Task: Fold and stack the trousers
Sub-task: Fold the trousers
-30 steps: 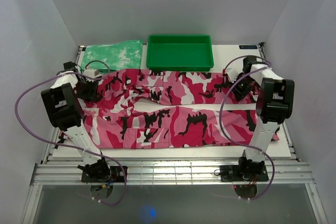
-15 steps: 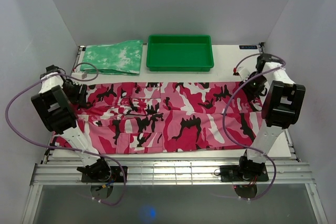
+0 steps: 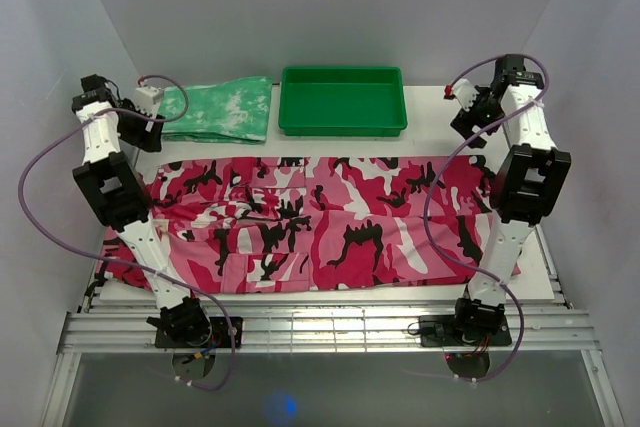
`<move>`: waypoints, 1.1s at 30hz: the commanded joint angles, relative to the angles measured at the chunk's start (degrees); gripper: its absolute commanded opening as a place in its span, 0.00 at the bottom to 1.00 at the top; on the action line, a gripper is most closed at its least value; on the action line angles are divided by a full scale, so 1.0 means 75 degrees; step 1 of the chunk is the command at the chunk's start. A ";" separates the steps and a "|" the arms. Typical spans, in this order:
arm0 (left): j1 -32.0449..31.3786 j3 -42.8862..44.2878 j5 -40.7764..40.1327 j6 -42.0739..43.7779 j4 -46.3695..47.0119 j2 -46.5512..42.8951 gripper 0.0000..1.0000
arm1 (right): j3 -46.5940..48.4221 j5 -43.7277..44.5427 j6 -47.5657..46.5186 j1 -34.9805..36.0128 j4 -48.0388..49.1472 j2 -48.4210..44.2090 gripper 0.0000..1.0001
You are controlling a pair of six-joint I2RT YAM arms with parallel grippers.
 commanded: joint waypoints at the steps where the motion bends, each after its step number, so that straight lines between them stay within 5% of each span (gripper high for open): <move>1: -0.0015 -0.0404 0.0176 0.0652 -0.0020 0.0259 0.86 | -0.0305 0.0014 -0.0849 0.0086 0.0527 0.0374 0.90; 12: -0.0074 -0.0698 0.0106 0.0721 0.0474 0.0365 0.86 | 0.0082 0.0094 -0.1726 0.0179 0.0201 0.1722 1.00; 24: -0.0098 -0.1306 0.0165 0.2526 -0.0288 0.0552 0.86 | -0.0854 0.0996 -0.2594 0.0215 -0.0725 0.1992 0.62; 29: -0.0098 -0.1683 -0.0304 0.2751 -0.0183 0.0902 0.81 | -0.0785 0.1055 -0.2559 0.0215 -0.0749 0.2027 0.35; 31: -0.0109 -0.1601 -0.0363 0.2633 -0.0195 0.1032 0.72 | -0.0633 0.1090 -0.2559 0.0226 -0.0796 0.2039 0.13; 33: -0.0156 -0.1600 -0.0363 0.2610 -0.0218 0.1068 0.52 | -0.0504 0.1149 -0.2582 0.0226 -0.0750 0.2004 0.08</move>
